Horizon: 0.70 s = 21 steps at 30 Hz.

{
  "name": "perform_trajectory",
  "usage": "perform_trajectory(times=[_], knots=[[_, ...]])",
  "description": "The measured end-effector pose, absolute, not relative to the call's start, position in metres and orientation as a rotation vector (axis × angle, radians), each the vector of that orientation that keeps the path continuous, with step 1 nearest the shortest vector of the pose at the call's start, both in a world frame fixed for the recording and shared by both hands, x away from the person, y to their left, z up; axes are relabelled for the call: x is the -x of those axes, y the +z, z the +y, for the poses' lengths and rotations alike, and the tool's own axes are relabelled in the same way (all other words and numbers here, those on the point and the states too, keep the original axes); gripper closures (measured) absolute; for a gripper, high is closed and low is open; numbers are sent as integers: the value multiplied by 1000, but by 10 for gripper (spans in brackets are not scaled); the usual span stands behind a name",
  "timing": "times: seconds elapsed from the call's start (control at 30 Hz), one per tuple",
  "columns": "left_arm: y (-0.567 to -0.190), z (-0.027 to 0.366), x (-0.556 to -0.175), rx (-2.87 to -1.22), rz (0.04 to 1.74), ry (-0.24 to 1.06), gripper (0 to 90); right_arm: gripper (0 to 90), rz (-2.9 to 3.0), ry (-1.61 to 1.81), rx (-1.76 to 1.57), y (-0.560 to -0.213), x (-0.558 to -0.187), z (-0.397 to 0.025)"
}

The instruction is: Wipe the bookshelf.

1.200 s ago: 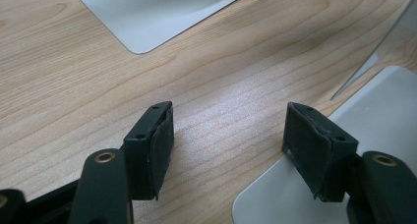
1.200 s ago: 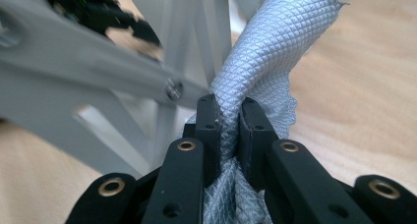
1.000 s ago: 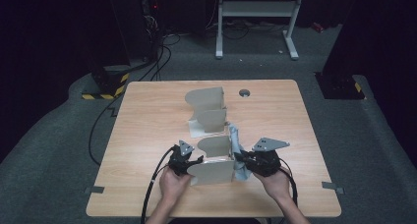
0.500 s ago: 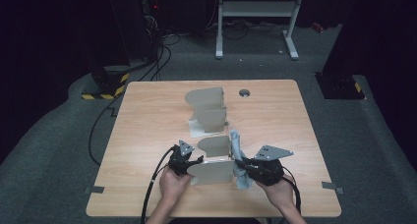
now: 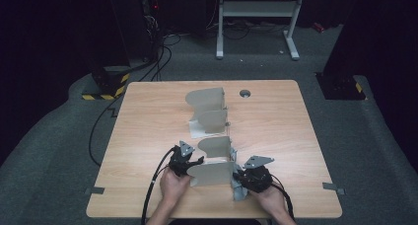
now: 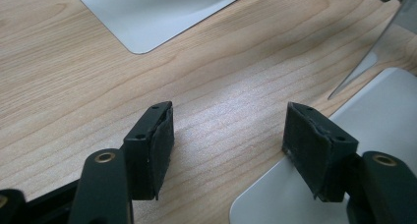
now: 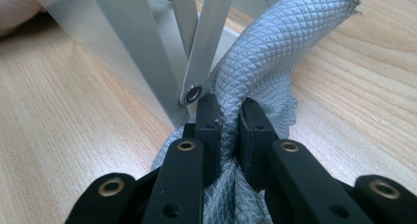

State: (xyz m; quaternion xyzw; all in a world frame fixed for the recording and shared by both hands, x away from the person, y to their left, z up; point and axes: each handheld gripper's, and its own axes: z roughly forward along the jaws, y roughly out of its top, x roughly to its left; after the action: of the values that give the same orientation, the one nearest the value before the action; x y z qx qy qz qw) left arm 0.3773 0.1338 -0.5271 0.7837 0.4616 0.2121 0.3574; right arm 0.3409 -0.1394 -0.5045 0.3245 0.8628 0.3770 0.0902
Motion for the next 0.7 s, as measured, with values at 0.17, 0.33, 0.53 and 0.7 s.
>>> perform_trajectory(times=[0.17,0.33,0.53,0.7], knots=[[-527,134,-377,-2023,1191,547,364,817,2532,1195,-955,-485,-337,-145],[-527,134,-377,-2023,1190,547,365,816,2474,1270,-894,-456,-327,-149],[-527,134,-377,-2024,1190,547,365,816,2391,1357,-815,-424,-314,-154],[-527,134,-377,-2024,1189,548,364,816,2336,1399,-763,-406,-304,-158]])
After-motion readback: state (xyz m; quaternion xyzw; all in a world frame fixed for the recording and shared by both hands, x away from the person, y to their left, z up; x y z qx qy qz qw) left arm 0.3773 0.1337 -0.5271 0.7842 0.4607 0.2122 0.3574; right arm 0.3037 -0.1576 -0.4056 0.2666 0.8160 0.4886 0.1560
